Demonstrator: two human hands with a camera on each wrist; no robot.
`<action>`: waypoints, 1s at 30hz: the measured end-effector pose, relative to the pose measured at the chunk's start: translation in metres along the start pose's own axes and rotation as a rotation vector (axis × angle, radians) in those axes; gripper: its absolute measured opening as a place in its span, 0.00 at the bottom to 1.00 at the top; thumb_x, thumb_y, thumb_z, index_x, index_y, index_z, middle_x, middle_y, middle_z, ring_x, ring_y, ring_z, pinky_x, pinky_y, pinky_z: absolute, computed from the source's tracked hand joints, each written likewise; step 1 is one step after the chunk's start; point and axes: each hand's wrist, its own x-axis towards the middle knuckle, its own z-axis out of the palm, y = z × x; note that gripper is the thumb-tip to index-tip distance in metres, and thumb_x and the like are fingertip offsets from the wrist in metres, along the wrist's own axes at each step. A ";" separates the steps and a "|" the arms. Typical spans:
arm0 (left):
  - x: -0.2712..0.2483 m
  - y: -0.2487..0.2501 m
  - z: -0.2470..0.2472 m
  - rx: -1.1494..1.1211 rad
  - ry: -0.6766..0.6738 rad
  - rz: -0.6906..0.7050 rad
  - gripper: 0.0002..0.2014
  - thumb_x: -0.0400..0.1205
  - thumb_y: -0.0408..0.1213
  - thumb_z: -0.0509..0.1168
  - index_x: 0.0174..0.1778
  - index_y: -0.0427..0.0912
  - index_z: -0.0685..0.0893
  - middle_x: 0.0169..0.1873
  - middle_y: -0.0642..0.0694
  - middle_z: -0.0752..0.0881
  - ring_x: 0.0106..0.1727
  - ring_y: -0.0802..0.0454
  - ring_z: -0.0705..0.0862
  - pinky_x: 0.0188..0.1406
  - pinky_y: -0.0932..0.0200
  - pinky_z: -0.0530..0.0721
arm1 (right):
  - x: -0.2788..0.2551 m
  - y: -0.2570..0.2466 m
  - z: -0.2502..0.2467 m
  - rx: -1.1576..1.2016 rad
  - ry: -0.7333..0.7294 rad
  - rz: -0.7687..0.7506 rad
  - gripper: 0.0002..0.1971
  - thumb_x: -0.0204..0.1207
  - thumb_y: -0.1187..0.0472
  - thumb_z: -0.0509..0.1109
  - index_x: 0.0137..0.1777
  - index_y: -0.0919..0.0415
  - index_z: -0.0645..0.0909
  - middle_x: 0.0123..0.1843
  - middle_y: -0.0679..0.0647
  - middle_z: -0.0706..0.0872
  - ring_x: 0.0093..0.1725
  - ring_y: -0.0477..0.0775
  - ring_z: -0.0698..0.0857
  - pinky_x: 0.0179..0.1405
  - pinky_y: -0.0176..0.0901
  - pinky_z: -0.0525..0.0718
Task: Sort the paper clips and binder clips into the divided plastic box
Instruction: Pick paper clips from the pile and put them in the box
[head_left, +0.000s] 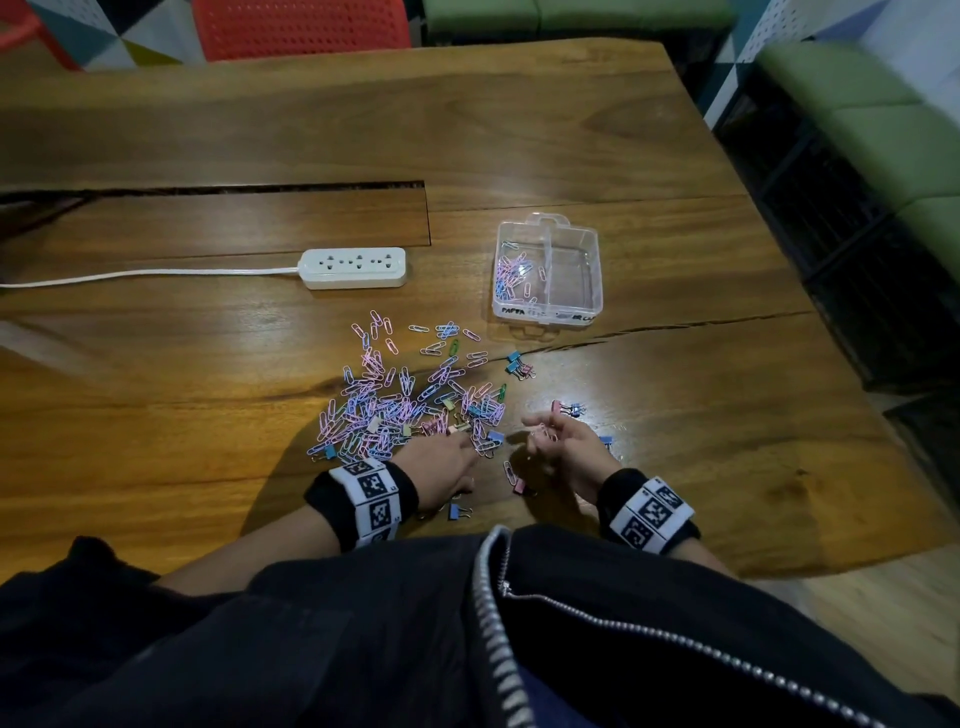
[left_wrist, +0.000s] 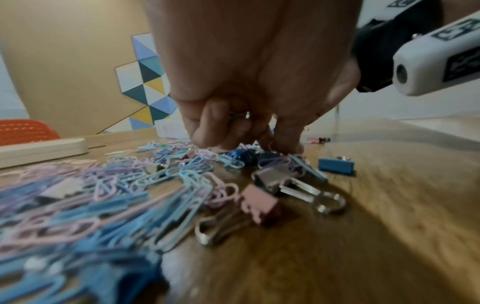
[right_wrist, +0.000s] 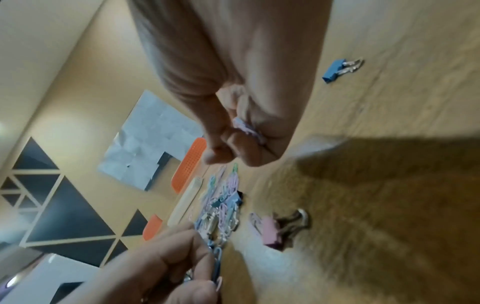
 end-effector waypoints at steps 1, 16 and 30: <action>-0.001 -0.001 0.001 -0.037 0.020 -0.022 0.20 0.84 0.50 0.54 0.63 0.39 0.74 0.61 0.44 0.75 0.57 0.49 0.79 0.52 0.56 0.81 | -0.001 -0.002 0.000 0.047 -0.005 0.012 0.14 0.79 0.76 0.54 0.46 0.60 0.77 0.33 0.55 0.78 0.29 0.47 0.72 0.22 0.32 0.70; 0.001 -0.007 -0.008 -0.406 0.112 -0.165 0.10 0.78 0.49 0.65 0.40 0.46 0.81 0.43 0.49 0.84 0.48 0.51 0.81 0.47 0.58 0.80 | -0.011 -0.005 0.007 -1.080 0.014 -0.037 0.14 0.71 0.70 0.69 0.34 0.55 0.68 0.45 0.54 0.78 0.47 0.52 0.74 0.29 0.32 0.66; 0.003 0.001 0.002 -0.067 0.142 -0.087 0.13 0.84 0.46 0.53 0.50 0.41 0.78 0.48 0.46 0.81 0.49 0.49 0.82 0.45 0.57 0.81 | -0.009 0.011 0.034 -1.234 0.070 -0.211 0.05 0.75 0.58 0.69 0.46 0.59 0.78 0.55 0.58 0.78 0.54 0.56 0.79 0.48 0.39 0.71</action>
